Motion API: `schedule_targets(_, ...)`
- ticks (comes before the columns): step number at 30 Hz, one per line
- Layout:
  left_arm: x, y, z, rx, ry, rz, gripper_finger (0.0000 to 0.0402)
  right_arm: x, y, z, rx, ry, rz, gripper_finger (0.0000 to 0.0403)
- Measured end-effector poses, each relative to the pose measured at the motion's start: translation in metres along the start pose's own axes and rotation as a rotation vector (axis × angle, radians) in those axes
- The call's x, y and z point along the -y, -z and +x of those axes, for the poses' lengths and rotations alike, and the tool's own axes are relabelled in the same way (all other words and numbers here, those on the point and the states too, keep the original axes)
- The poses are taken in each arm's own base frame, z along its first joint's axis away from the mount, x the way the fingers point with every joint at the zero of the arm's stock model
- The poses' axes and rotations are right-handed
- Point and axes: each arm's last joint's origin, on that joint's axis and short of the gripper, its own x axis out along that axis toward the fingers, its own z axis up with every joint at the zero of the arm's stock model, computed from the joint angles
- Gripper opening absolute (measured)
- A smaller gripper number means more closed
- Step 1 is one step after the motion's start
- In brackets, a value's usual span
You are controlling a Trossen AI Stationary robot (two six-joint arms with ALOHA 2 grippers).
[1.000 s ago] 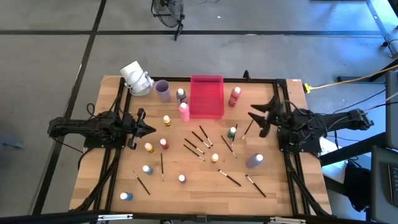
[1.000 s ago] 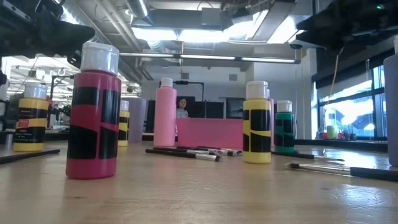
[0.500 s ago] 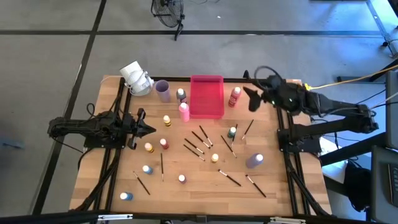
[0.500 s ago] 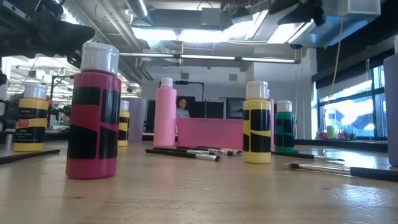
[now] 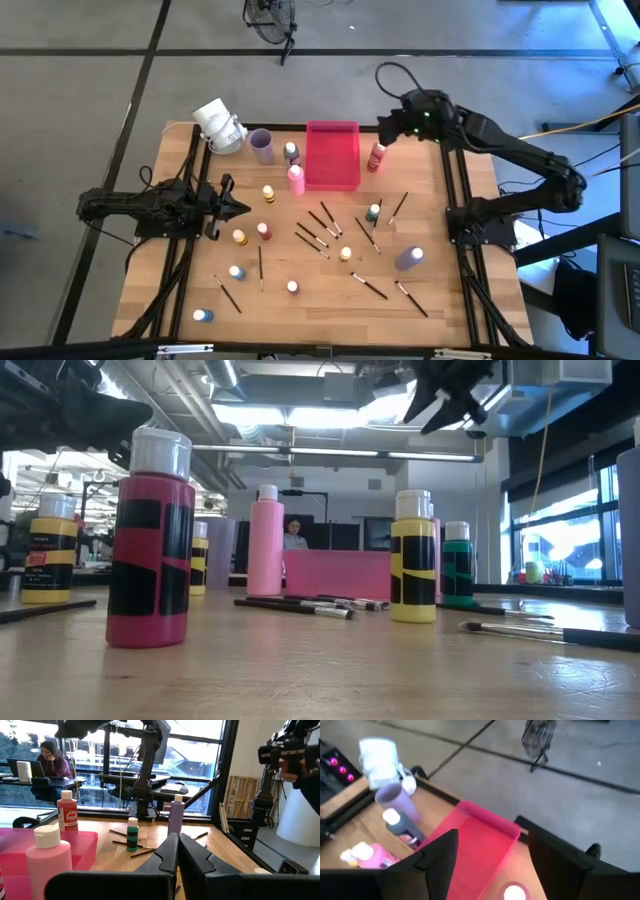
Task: Pick & Place Paint Supplies
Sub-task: Put the dark pink paint bottle into the red bin
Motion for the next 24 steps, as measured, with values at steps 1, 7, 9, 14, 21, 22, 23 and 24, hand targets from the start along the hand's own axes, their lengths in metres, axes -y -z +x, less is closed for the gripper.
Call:
schedule_targets(1, 0.0, 0.0, 0.0, 0.0, 0.0, 0.0, 0.0006, -0.001, 0.001, 0.006, -0.02, 0.003, -0.005, 0.0253)
schedule_targets(7, 0.0, 0.0, 0.0, 0.0, 0.0, 0.0, 0.0006, 0.001, 0.01, 0.039, -0.085, 0.134, -0.043, 0.0256)
schedule_targets(9, 0.0, 0.0, 0.0, 0.0, 0.0, 0.0, 0.0006, 0.002, 0.014, 0.047, -0.121, 0.168, -0.021, 0.0252)
schedule_targets(14, 0.0, 0.0, 0.0, 0.0, 0.0, 0.0, 0.0006, 0.003, 0.028, 0.063, -0.235, 0.226, 0.001, 0.0246)
schedule_targets(21, 0.0, 0.0, 0.0, 0.0, 0.0, 0.0, 0.0006, 0.004, 0.038, 0.068, -0.369, 0.175, 0.122, 0.0245)
schedule_targets(22, 0.0, 0.0, 0.0, 0.0, 0.0, 0.0, 0.0006, 0.004, 0.039, 0.067, -0.383, 0.18, 0.132, 0.0245)
schedule_targets(23, 0.0, 0.0, 0.0, 0.0, 0.0, 0.0, 0.0006, 0.005, 0.04, 0.067, -0.395, 0.188, 0.142, 0.0245)
schedule_targets(24, 0.0, 0.0, 0.0, -0.001, 0.0, 0.0, 0.0006, 0.005, 0.041, 0.066, -0.407, 0.196, 0.14, 0.0245)
